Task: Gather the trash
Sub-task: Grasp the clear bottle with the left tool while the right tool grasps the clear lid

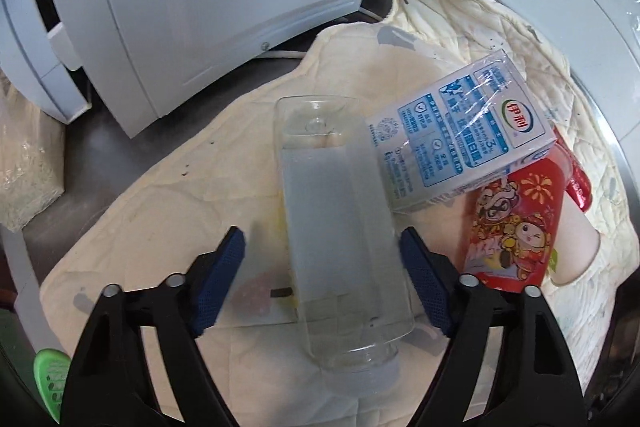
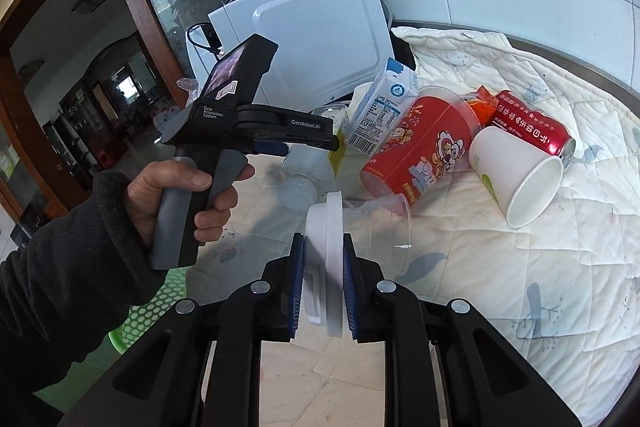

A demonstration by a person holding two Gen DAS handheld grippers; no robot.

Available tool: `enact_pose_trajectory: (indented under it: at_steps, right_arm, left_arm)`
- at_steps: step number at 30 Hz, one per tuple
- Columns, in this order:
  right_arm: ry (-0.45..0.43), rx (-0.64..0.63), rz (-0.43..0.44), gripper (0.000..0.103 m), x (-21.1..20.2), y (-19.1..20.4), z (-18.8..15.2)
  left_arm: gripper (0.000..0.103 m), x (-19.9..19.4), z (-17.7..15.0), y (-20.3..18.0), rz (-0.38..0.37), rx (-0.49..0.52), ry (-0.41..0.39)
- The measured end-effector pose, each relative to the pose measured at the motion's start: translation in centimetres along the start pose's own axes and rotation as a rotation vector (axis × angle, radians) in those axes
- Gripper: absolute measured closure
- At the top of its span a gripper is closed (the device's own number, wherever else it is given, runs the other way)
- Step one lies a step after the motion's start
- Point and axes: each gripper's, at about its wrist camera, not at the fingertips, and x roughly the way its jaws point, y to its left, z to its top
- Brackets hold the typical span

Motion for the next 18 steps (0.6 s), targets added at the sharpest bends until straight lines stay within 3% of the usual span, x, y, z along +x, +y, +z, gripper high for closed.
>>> enact_pose_trajectory:
  at_steps: [2, 9, 18]
  right_arm:
    - [-0.004, 0.000, -0.001, 0.085, -0.1, 0.0, 0.0]
    - [-0.019, 0.002, 0.000, 0.087, -1.1, 1.0, -0.1]
    - [-0.022, -0.026, 0.011, 0.097, -2.0, 3.5, -0.6]
  left_arm:
    - [0.044, -0.1, 0.2, 0.0, -0.043, -0.004, 0.000]
    - [0.046, -2.2, -1.3, 0.7, -0.060, -0.007, -0.030]
    - [0.048, -8.9, -5.2, 3.7, -0.100, -0.023, -0.100]
